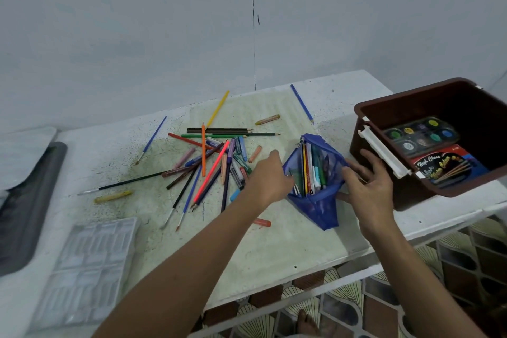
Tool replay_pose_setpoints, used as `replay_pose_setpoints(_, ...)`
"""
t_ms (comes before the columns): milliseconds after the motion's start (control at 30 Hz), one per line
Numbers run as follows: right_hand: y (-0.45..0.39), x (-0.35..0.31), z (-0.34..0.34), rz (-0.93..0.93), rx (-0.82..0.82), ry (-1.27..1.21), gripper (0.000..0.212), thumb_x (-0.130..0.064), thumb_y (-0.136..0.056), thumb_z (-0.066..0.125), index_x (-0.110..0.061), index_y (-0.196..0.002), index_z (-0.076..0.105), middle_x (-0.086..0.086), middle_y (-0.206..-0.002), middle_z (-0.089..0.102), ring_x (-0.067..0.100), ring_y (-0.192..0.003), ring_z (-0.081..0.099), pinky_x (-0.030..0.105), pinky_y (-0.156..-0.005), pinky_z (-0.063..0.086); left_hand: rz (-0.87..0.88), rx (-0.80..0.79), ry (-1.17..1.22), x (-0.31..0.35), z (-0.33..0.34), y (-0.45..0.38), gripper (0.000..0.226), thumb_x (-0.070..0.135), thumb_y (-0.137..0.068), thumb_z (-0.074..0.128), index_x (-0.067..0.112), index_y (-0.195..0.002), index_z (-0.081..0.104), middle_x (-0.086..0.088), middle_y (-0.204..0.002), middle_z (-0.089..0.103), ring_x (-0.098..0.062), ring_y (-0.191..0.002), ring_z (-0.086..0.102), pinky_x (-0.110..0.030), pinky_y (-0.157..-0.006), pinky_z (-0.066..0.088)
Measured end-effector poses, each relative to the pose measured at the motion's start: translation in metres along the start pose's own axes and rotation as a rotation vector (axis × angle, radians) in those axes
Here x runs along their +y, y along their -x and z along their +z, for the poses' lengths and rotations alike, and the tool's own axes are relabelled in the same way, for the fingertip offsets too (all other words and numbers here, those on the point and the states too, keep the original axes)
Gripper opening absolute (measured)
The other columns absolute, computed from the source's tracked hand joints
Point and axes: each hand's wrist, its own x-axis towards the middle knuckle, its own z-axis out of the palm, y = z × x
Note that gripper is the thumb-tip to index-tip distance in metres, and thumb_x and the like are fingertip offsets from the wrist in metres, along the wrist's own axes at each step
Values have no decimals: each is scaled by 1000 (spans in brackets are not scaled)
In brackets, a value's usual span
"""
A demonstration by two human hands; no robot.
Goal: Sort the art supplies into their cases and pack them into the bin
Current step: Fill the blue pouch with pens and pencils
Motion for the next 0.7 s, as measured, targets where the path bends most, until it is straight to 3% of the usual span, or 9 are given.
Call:
replay_pose_setpoints(67, -1, 2, -1, 4, 1, 17, 54, -14, -91, 62, -29, -138, 40, -5, -118, 63, 13, -103, 66, 36, -73, 59, 10, -24, 68, -2, 4, 1, 48, 19, -87, 58, 8, -130, 39, -8, -94, 63, -22, -92, 62, -34, -81, 53)
replay_pose_setpoints(133, -3, 3, 0, 10, -5, 41, 54, -16, -90, 63, -30, -137, 41, -5, -117, 64, 14, -103, 66, 44, -81, 58, 9, 3, 123, 1, 0, 0, 60, 17, -86, 59, 10, -140, 35, -8, -96, 67, -16, -98, 61, -18, -86, 42)
replay_pose_setpoints(167, -4, 2, 1, 10, -11, 48, 53, -15, -90, 63, -30, -137, 42, -4, -115, 65, 14, -100, 67, 47, -81, 58, 5, 22, 163, 3, -4, 0, 62, 15, -85, 61, 11, -141, 34, -6, -93, 67, -14, -96, 61, -15, -80, 41)
replay_pose_setpoints(233, -6, -2, 6, -7, -29, 52, 52, -12, -91, 62, -28, -136, 42, -4, -109, 67, 13, -89, 69, 45, -73, 59, 12, 70, 275, 10, -15, 2, 63, 13, -84, 62, 14, -141, 36, -1, -82, 67, -15, -80, 64, -21, -65, 50)
replay_pose_setpoints(333, -5, -7, 17, -48, -99, 59, 48, -9, -92, 60, -26, -133, 43, 1, -98, 70, 14, -88, 71, 38, -64, 60, 69, 136, 457, 18, -35, 7, 58, 11, -84, 62, 17, -137, 39, -8, -74, 66, -27, -73, 68, -41, -67, 59)
replay_pose_setpoints(400, -4, -5, 28, -57, -153, 104, 47, -11, -91, 60, -25, -133, 43, 4, -101, 70, 15, -93, 71, 39, -67, 60, 88, 162, 508, 13, -43, 7, 56, 9, -86, 62, 17, -137, 39, -14, -82, 68, -29, -74, 68, -43, -66, 59)
replay_pose_setpoints(500, -4, 1, 42, -65, -173, 186, 44, -15, -92, 59, -28, -132, 44, 2, -106, 69, 13, -94, 70, 40, -69, 60, 71, 175, 482, -6, -48, 6, 56, 14, -87, 64, 16, -138, 40, -2, -82, 71, -18, -76, 70, -38, -68, 60)
replay_pose_setpoints(600, -4, 3, 48, -102, -156, 223, 44, -15, -93, 59, -27, -132, 43, -6, -103, 65, -1, -83, 68, 25, -60, 59, 50, 208, 501, -29, -57, 11, 50, 16, -89, 62, 16, -135, 43, 1, -84, 72, -12, -75, 69, -33, -70, 60)
replay_pose_setpoints(700, -3, 4, 49, -165, -149, 266, 49, -17, -91, 63, -28, -133, 42, -14, -108, 61, 1, -83, 68, 23, -60, 59, 55, 254, 200, -55, -64, 23, 50, 18, -87, 60, 19, -135, 46, 1, -79, 69, -11, -68, 64, -25, -63, 55)
